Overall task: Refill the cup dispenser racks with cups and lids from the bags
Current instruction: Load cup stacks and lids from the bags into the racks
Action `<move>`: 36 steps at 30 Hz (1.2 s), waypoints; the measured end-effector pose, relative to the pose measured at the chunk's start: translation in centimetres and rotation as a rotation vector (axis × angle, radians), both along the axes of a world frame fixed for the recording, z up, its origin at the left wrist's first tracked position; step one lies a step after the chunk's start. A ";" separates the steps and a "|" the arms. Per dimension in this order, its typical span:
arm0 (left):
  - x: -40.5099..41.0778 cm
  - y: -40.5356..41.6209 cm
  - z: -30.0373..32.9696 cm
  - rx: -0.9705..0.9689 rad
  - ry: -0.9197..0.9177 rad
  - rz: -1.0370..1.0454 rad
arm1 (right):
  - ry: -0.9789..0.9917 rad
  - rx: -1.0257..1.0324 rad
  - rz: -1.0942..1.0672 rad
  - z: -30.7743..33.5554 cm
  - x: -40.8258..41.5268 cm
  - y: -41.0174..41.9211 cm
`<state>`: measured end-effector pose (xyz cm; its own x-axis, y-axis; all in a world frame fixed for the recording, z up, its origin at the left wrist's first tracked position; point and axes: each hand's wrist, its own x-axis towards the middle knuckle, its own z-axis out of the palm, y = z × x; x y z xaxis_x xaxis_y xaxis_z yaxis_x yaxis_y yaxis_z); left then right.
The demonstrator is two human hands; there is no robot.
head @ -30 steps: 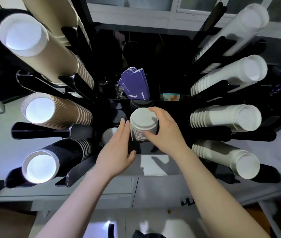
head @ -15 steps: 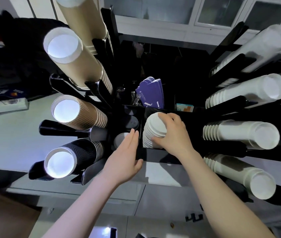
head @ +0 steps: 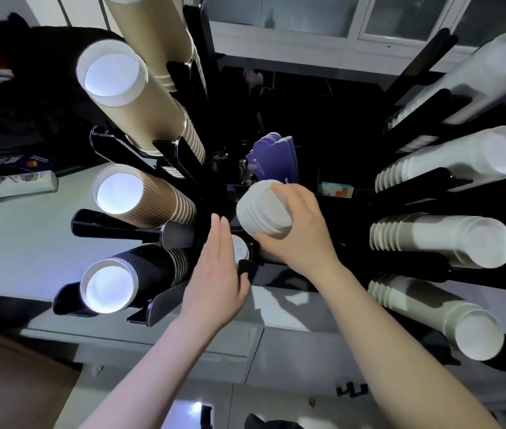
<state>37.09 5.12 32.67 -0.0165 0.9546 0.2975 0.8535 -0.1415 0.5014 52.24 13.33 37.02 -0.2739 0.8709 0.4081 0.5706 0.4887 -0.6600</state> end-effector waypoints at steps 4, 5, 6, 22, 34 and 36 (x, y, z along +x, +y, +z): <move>-0.3 -1.1 -0.3 -0.051 0.037 0.053 | -0.132 -0.041 0.071 -1.2 -2.8 0.2; -0.4 -1.3 -0.4 -0.073 0.055 0.067 | -0.170 -0.046 0.079 -1.6 -3.5 0.3; -0.5 -1.4 -0.6 -0.092 0.072 0.085 | -0.208 -0.034 0.081 -1.9 -4.1 0.3; -0.8 -1.2 -2.4 -0.260 0.308 0.134 | -0.834 0.104 0.006 -6.5 -7.8 0.9; -0.6 -0.3 -3.6 -0.292 0.296 0.117 | -0.885 0.075 0.159 -5.1 -5.3 0.9; -0.6 0.1 -3.4 -0.283 0.269 0.104 | -0.732 -0.013 0.181 -4.5 -3.6 1.0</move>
